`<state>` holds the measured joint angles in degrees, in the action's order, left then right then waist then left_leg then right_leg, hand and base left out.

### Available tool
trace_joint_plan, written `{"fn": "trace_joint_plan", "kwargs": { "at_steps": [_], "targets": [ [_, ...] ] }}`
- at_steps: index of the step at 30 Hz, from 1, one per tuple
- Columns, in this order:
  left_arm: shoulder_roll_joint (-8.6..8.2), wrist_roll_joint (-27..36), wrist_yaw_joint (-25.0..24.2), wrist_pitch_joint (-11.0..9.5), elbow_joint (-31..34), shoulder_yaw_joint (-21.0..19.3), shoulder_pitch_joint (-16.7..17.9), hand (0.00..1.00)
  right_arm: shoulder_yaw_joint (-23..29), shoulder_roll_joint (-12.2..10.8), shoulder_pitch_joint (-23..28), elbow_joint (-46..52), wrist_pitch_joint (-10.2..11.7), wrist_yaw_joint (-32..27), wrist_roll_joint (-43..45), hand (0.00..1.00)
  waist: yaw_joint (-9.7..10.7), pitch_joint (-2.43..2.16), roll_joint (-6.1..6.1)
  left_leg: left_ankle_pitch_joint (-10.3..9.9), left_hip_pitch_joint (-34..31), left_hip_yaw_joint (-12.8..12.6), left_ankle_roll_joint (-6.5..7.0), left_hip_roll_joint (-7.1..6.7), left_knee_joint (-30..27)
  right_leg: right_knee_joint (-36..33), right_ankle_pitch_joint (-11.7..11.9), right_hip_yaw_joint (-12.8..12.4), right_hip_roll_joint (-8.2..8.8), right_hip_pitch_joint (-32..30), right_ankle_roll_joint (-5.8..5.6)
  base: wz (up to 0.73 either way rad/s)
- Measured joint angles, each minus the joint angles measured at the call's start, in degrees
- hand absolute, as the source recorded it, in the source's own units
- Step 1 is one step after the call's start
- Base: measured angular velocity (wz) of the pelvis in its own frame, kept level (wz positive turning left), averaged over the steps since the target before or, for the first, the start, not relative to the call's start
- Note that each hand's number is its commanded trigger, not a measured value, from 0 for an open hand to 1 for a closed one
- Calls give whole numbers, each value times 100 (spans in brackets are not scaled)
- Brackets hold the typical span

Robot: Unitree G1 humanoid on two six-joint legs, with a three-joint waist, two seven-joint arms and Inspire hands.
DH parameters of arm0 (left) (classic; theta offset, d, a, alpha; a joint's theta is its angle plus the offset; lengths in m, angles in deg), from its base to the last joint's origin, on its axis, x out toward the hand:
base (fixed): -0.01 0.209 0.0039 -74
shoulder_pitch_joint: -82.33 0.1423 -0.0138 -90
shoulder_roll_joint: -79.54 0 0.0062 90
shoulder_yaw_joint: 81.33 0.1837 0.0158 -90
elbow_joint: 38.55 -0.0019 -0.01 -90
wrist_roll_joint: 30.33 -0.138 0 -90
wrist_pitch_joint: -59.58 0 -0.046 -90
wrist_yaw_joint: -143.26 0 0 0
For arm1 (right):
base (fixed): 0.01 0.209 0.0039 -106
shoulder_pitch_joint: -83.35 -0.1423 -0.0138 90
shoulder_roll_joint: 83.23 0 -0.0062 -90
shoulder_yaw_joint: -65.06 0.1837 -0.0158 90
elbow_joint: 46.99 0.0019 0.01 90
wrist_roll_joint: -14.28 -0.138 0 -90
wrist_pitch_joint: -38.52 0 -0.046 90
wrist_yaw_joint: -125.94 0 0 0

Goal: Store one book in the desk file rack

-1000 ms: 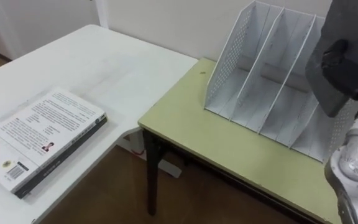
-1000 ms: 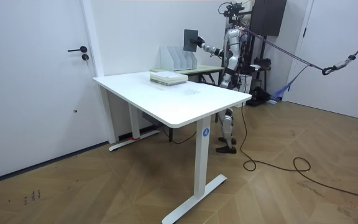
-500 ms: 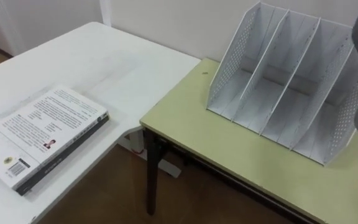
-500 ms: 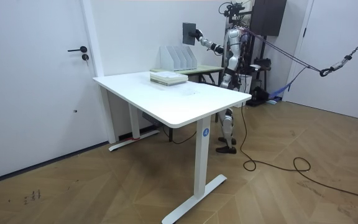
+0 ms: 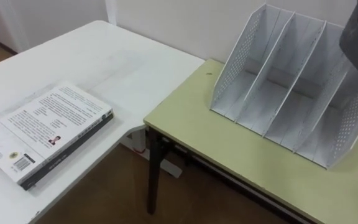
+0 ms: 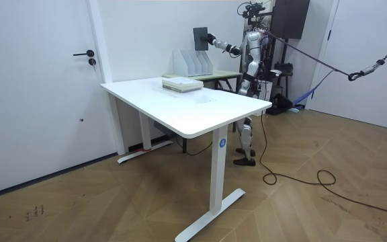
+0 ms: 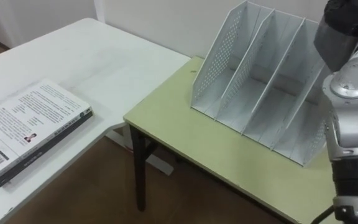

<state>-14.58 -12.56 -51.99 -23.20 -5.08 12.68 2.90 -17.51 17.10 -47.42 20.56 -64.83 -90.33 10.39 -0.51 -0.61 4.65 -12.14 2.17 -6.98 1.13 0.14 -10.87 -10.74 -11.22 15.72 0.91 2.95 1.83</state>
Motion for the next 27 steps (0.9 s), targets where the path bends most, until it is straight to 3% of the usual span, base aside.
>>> {"fn": "trace_joint_plan", "kwargs": {
  "at_steps": [12,17,20,27],
  "targets": [
    [43,-9,8,121,121,-90,28,0,-2,231,-114,-191,-169,4,-42,100,-71,6,48,2,-7,3,-3,3,2,3,0,20,0,-11,0,0],
    [44,-10,0,159,137,-105,22,0,-64,245,-492,-686,-191,13,-39,100,-121,7,59,2,-13,5,-2,0,1,2,1,20,-1,-12,1,0],
    [41,-103,-28,175,144,-170,22,0,-114,247,-532,-692,-293,28,-25,100,-153,5,69,3,-13,7,-3,1,1,3,1,22,-4,-11,1,0],
    [46,-221,-57,331,265,-268,16,0,-240,247,-531,-829,-304,333,-30,100,-169,6,74,3,-13,12,-3,1,2,10,1,24,-2,-11,1,0]
  ]
}}
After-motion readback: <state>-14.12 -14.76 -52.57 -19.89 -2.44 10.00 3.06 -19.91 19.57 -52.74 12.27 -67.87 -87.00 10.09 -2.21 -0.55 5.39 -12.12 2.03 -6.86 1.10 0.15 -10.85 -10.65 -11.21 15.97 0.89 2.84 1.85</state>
